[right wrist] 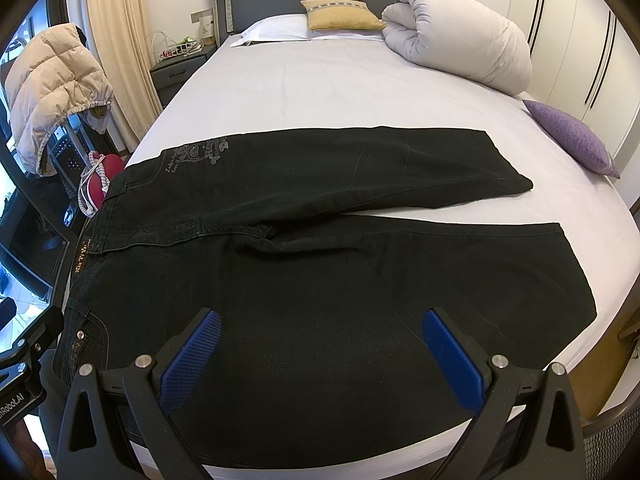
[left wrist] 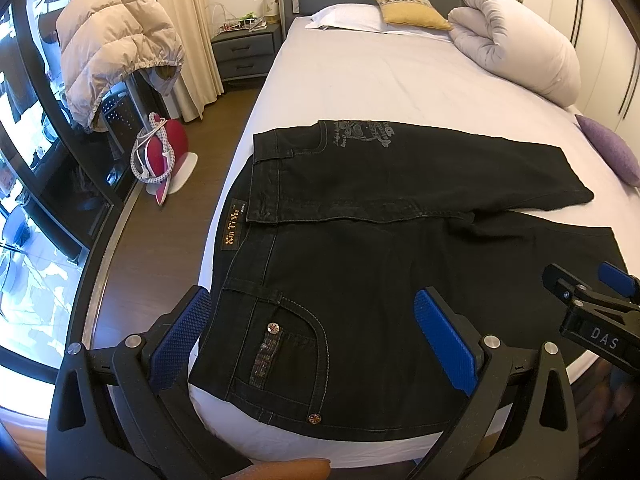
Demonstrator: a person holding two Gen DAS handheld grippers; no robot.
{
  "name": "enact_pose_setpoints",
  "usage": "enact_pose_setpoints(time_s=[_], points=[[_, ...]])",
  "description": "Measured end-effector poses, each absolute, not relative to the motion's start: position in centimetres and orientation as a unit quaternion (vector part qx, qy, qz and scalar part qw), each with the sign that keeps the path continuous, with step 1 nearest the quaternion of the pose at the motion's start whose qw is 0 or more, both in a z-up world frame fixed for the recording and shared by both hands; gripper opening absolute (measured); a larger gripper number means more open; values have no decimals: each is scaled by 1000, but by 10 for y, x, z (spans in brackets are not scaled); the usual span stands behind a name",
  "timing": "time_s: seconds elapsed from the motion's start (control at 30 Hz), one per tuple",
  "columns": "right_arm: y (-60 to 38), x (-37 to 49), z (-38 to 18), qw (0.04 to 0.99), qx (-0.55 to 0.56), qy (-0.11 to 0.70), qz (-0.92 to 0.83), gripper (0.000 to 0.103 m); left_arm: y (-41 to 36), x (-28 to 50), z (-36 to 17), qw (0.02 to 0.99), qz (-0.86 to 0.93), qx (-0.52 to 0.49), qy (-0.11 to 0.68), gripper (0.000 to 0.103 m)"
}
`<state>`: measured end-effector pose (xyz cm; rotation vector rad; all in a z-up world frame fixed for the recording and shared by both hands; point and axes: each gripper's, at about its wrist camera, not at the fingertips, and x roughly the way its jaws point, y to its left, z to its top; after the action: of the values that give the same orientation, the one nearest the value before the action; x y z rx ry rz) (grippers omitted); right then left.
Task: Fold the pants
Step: 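Grasp the jeans waistband with the left tool while the right tool grasps the waistband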
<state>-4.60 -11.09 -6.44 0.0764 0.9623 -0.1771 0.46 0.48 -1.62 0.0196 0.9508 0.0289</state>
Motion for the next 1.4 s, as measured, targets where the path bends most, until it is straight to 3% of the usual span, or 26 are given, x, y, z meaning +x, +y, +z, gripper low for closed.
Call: enact_pose_setpoints(time_s=[1.2,1.4], points=[[-118,-34,-69,884,56,460,-67,103,11,28,-32,882,23,20,470,103],[-125,-21,-53,901,86,424,-9,103,38,72,-36,870,-50,-43,489,103]])
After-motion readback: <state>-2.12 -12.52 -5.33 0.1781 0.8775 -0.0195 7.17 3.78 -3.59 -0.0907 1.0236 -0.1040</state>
